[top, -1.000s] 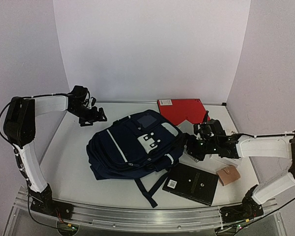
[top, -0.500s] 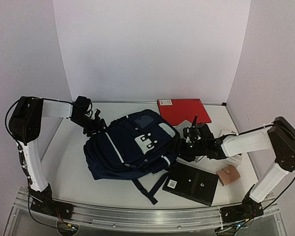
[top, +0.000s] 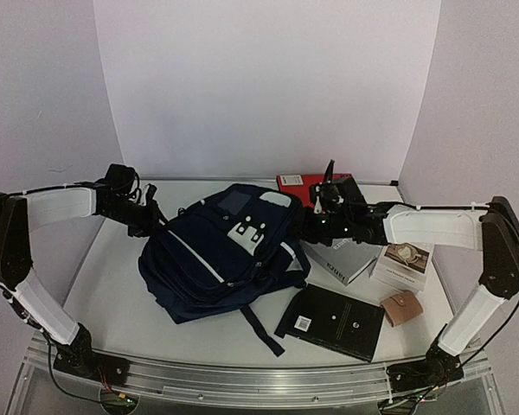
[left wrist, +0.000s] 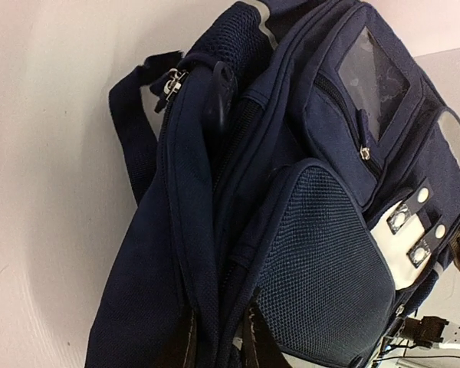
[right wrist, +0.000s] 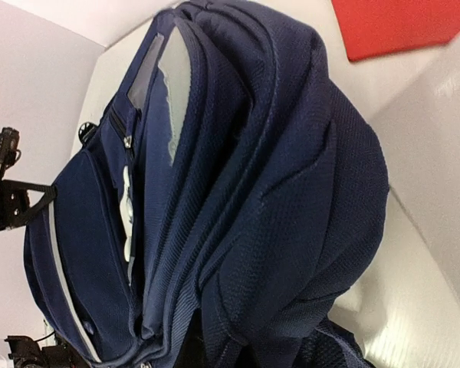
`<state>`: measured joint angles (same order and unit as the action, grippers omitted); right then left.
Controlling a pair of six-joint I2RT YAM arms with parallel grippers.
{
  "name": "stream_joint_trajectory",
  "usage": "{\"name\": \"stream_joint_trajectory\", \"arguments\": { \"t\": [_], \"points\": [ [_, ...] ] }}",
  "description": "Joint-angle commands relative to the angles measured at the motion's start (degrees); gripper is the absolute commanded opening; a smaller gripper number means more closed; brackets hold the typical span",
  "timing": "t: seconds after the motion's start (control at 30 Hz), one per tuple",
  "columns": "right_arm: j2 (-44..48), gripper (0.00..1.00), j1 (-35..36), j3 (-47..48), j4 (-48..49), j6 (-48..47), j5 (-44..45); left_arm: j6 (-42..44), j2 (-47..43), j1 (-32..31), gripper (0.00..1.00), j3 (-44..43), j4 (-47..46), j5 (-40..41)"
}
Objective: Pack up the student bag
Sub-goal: Adjust the student bag at the center of the board.
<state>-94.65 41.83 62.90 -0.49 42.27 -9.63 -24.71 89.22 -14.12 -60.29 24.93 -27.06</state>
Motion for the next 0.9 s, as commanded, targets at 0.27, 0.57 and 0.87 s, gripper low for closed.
{"name": "stream_joint_trajectory", "arguments": {
  "t": [0.27, 0.57, 0.87],
  "points": [
    [-12.0, 0.00, -0.9, 36.4, -6.1, -23.2, 15.7, -2.5, -15.8, -16.1, 0.00, 3.7, -3.0, -10.4],
    [-21.3, 0.86, -1.0, 50.6, -10.9, -30.2, 18.8, -1.6, -13.4, -24.4, 0.45, 2.8, -3.2, -8.7],
    [-4.6, 0.98, -0.9, 23.7, -12.1, -24.6, 14.2, -7.8, -17.8, -21.2, 0.82, 4.5, 2.7, 8.8]
  ]
}}
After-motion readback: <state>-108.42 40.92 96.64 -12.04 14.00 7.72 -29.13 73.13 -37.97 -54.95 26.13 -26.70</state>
